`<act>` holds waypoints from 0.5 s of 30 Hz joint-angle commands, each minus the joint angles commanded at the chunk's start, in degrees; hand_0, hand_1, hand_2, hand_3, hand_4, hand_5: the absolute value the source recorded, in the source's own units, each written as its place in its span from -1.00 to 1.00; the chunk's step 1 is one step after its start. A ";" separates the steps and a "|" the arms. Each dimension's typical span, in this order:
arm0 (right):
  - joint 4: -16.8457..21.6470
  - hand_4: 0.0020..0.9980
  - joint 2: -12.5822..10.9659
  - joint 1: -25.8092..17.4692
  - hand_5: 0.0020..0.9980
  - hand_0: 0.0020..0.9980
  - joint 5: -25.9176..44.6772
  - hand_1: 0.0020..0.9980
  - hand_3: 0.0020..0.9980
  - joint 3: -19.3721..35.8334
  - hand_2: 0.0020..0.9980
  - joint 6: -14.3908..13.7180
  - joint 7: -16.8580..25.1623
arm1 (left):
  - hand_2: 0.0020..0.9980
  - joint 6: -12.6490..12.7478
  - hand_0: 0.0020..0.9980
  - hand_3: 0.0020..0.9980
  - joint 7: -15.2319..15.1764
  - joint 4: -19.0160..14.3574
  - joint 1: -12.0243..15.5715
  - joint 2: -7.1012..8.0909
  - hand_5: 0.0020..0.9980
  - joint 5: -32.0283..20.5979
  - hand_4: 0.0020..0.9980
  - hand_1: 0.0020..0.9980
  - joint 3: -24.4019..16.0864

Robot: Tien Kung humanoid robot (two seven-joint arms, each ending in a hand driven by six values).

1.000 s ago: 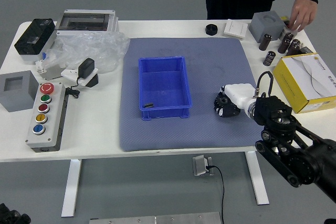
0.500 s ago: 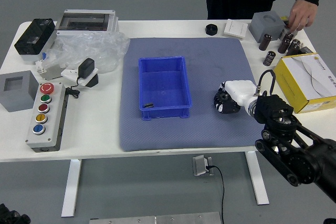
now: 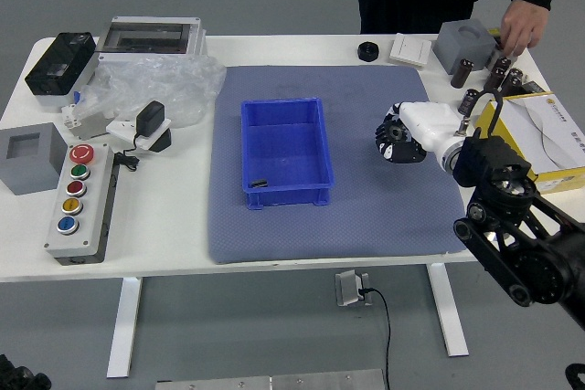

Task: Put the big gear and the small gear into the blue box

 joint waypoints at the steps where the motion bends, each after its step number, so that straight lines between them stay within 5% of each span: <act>1: 0.37 -0.17 -0.03 0.19 -0.46 -0.04 0.00 -0.21 0.06 0.06 -0.16 0.05 -0.02 | 0.65 0.00 0.67 0.68 0.00 0.00 0.00 0.02 0.15 0.00 0.39 0.64 -0.01; 15: 2.60 -0.16 3.10 4.97 -0.45 -0.04 0.00 -0.21 0.05 -3.39 -0.16 0.76 -0.10 | 0.65 0.01 0.67 0.68 0.04 -0.01 -0.03 0.07 0.15 -0.04 0.39 0.64 -0.06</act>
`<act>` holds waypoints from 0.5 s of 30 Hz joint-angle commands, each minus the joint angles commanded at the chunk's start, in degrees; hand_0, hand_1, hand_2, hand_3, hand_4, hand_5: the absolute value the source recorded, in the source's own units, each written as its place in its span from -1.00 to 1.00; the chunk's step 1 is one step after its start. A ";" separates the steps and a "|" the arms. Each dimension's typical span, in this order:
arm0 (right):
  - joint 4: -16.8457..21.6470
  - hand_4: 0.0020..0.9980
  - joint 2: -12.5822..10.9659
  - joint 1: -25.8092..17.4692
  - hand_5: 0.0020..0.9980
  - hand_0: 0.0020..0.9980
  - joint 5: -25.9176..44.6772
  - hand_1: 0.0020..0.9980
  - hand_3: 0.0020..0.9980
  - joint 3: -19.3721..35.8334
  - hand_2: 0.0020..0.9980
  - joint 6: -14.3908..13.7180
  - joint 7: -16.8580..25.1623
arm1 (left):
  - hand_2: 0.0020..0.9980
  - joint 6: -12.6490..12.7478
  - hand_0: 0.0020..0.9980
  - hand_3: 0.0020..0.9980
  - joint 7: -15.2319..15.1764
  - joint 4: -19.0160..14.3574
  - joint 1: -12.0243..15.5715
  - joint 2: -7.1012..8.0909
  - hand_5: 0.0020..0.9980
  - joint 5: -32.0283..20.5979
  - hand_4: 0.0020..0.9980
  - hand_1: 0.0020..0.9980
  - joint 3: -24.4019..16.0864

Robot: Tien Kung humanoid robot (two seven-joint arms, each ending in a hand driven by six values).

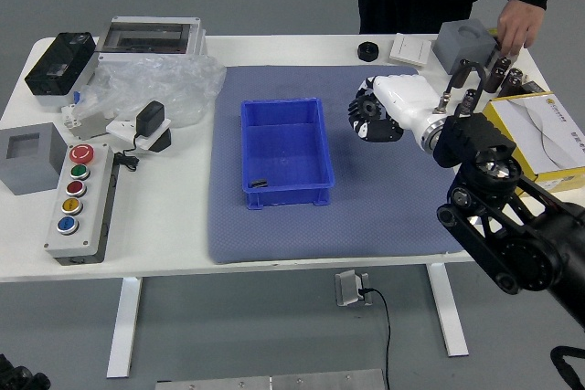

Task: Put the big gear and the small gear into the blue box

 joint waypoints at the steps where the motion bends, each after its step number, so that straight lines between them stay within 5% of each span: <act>1: -0.11 -0.16 0.52 0.43 -0.45 -0.04 0.00 -0.21 0.05 -0.47 -0.16 0.04 0.01 | 0.65 -0.02 0.67 0.68 0.01 -0.01 0.03 -0.01 0.15 0.06 0.39 0.64 -0.04; 15: -3.69 -0.12 8.12 5.99 -0.42 -0.01 0.00 -0.19 0.08 -7.67 -0.15 0.46 0.09 | 0.65 -0.38 0.67 0.68 0.10 -0.13 0.24 -0.20 0.16 0.93 0.39 0.65 -0.37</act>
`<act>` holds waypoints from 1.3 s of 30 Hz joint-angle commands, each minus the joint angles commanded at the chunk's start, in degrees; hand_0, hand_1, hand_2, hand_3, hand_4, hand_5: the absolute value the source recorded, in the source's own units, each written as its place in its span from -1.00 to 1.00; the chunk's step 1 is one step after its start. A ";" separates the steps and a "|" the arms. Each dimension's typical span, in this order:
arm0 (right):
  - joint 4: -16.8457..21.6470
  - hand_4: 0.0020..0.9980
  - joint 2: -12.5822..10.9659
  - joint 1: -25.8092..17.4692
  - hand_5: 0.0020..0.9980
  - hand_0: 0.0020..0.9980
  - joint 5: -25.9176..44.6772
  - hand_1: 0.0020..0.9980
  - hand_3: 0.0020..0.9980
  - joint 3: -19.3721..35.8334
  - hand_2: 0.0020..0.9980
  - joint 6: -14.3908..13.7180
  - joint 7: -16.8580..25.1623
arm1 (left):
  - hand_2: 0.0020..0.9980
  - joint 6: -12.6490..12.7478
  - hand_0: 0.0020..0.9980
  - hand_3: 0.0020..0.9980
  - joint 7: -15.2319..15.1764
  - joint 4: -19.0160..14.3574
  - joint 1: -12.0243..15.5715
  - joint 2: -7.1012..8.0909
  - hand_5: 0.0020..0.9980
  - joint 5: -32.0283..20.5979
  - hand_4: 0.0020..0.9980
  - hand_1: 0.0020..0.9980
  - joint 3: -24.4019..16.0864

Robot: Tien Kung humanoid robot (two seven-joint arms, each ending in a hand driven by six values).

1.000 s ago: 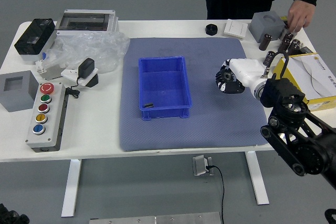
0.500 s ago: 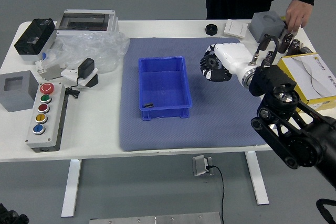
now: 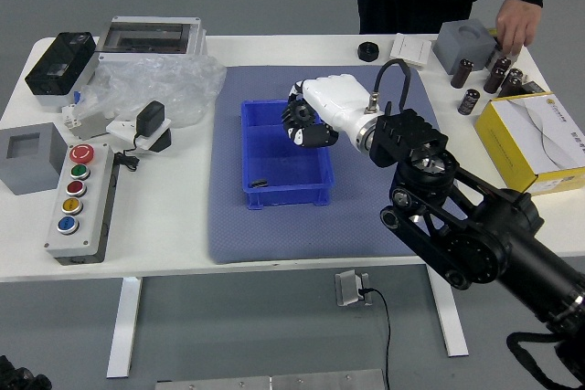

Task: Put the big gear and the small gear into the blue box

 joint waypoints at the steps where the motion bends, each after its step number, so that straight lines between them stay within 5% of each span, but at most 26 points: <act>1: -0.26 -0.12 0.39 0.25 -0.42 -0.01 0.00 -0.19 0.08 -0.28 -0.15 0.24 -0.03 | 0.65 -0.02 0.67 0.68 0.00 -0.01 -0.01 0.00 0.16 0.03 0.39 0.65 0.00; 4: -1.05 -0.12 1.25 0.81 -0.42 -0.01 0.46 -0.19 0.08 -0.78 -0.15 1.36 -0.01 | 0.65 -0.06 0.67 0.68 -0.02 -0.01 -0.07 -0.01 0.16 0.02 0.39 0.65 0.08; 5: -1.34 0.47 1.45 0.94 -0.08 0.33 0.86 0.17 0.71 -0.80 0.29 1.92 0.01 | 0.65 -0.07 0.67 0.68 -0.02 -0.02 -0.08 -0.01 0.17 0.04 0.39 0.65 0.07; 10: -2.60 0.47 2.03 1.58 -0.08 0.33 2.95 0.17 0.71 -0.24 0.29 5.82 0.39 | 0.65 -0.14 0.67 0.68 -0.03 -0.04 -0.15 -0.02 0.17 0.16 0.39 0.65 0.03; 11: -2.76 0.70 2.06 1.70 0.15 0.85 3.18 0.57 1.00 -0.12 0.69 6.43 0.42 | 0.65 -0.16 0.67 0.68 -0.05 -0.04 -0.16 -0.02 0.17 0.22 0.39 0.65 0.02; 16: -2.95 0.70 2.07 2.04 0.15 0.85 3.74 0.57 1.00 0.43 0.69 7.66 0.45 | 0.65 -0.22 0.67 0.68 -0.09 -0.05 -0.14 0.00 0.17 0.49 0.39 0.65 -0.08; 17: -2.87 0.77 2.03 2.06 0.20 0.95 3.78 0.67 1.00 0.55 0.91 7.84 0.41 | 0.65 -0.22 0.67 0.68 -0.10 -0.05 -0.14 0.01 0.17 0.49 0.39 0.65 -0.06; 24: -1.15 0.81 0.94 1.53 0.24 0.94 4.02 0.66 1.00 2.27 0.91 7.45 0.20 | 0.65 -0.20 0.67 0.68 -0.19 -0.02 -0.22 0.12 0.17 0.24 0.39 0.65 0.19; 39: 10.92 0.78 -9.47 -7.46 0.27 0.87 4.21 0.58 1.00 18.32 0.79 2.50 0.98 | 0.65 0.39 0.67 0.68 -0.49 0.21 -1.03 0.77 0.18 -2.43 0.39 0.65 1.77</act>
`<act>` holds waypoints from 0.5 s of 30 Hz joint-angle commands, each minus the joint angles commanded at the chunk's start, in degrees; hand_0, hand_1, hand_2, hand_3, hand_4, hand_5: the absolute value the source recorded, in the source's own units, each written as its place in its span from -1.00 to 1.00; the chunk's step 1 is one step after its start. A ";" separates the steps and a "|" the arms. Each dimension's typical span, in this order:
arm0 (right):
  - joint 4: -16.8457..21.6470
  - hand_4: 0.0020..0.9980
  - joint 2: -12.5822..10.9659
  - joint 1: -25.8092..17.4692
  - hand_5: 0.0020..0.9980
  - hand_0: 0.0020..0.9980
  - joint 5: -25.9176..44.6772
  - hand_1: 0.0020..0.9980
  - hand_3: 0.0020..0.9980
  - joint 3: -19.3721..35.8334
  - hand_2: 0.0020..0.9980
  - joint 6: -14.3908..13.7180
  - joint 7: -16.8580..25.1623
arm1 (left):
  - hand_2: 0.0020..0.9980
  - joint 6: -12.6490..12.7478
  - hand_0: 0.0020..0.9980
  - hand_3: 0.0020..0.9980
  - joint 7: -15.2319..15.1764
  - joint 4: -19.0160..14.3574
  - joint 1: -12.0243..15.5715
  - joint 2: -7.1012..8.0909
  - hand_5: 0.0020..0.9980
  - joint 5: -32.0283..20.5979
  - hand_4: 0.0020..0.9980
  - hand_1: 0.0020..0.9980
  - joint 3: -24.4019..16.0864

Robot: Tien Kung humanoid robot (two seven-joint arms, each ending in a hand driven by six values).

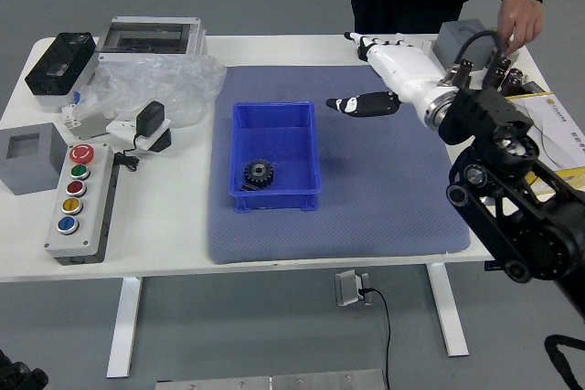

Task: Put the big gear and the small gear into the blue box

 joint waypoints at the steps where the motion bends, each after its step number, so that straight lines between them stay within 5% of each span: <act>1: 0.08 0.78 -0.45 -0.35 0.27 0.87 0.36 0.58 1.00 1.06 0.79 -0.44 0.12 | 0.65 0.02 0.67 0.68 -0.01 0.01 -0.03 0.00 0.18 -0.13 0.39 0.65 0.07; 15: -1.79 0.74 -0.99 -2.00 0.26 0.81 1.57 0.53 0.93 4.43 0.68 -2.57 0.49 | 0.68 -1.08 0.68 0.71 0.79 -0.01 0.04 -0.04 0.17 0.50 0.39 0.67 -1.20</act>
